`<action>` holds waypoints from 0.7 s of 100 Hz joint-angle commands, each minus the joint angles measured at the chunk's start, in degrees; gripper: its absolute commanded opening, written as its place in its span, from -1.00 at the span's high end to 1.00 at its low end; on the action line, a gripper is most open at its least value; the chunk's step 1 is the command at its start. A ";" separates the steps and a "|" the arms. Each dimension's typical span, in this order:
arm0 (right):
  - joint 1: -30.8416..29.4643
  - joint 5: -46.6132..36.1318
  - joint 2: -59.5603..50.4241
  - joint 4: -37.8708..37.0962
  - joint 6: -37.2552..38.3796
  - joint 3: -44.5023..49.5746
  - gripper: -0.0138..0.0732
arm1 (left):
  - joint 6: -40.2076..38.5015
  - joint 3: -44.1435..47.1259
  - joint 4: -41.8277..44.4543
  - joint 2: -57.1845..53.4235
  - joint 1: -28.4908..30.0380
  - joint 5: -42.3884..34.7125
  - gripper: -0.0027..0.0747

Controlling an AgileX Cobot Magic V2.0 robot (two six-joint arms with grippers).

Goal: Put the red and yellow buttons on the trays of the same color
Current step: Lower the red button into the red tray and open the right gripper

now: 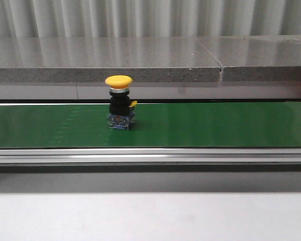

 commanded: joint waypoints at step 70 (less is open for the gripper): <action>-14.51 -0.02 31.11 -0.08 -0.24 -37.13 0.24 | 0.08 -1.46 -1.59 0.09 -0.46 -3.79 0.98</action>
